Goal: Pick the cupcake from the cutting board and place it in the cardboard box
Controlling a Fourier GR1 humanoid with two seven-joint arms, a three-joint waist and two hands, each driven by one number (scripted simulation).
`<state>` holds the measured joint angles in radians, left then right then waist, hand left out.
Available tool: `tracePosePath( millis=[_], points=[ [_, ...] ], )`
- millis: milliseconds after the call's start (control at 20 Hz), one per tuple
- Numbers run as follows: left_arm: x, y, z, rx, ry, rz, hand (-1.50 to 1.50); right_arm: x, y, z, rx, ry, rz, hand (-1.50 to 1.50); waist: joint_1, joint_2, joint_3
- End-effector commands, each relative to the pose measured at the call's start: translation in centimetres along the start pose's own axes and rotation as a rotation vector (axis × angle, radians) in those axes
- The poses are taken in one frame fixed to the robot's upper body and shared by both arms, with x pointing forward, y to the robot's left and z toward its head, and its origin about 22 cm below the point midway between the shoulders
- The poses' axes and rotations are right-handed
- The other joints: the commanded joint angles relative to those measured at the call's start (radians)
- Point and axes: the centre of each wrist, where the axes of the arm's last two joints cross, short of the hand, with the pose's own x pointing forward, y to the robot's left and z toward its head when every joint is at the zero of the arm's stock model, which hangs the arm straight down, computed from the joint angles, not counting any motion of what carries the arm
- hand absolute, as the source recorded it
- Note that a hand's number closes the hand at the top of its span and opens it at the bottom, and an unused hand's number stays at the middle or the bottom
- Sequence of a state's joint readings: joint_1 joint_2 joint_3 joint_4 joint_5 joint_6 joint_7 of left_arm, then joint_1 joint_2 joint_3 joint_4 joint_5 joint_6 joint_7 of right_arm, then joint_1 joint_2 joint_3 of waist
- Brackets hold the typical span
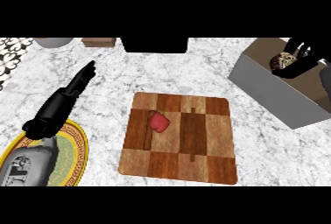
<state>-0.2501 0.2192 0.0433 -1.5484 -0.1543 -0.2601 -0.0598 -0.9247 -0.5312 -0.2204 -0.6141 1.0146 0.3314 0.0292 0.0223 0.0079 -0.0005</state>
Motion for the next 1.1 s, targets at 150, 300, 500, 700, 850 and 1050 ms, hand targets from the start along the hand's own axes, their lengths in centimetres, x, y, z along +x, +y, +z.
tracePosePath(
  millis=[150,300,500,700,850,1050],
  points=[
    [0.3,-1.1,-0.5,0.016,0.024,-0.016,0.00,-2.1,1.1,-0.3,0.111,-0.197,-0.082,-1.50,-0.011,-0.004,0.001],
    [-0.4,-0.1,0.5,-0.003,0.001,-0.002,0.00,-3.5,0.5,0.1,-0.055,-0.293,-0.246,-1.50,-0.005,0.000,0.003],
    [-1.3,0.0,1.1,0.007,0.026,0.014,0.00,-2.7,-0.1,-0.3,-0.248,-0.386,-0.754,-1.50,-0.022,-0.003,0.006],
    [-0.8,0.5,0.8,0.005,0.010,0.006,0.00,-5.0,-0.5,-0.1,-0.303,-0.329,-1.061,-1.50,-0.009,0.002,0.004],
    [-0.6,1.0,-0.1,-0.005,0.008,0.013,0.00,-6.3,-3.2,0.5,-0.332,-0.260,-1.157,-1.50,-0.003,0.006,0.002],
    [-0.9,-0.5,0.5,-0.015,0.019,0.024,0.00,-10.1,-2.0,1.6,-0.442,-0.217,-1.182,-1.50,0.011,0.007,0.003]
  ],
)
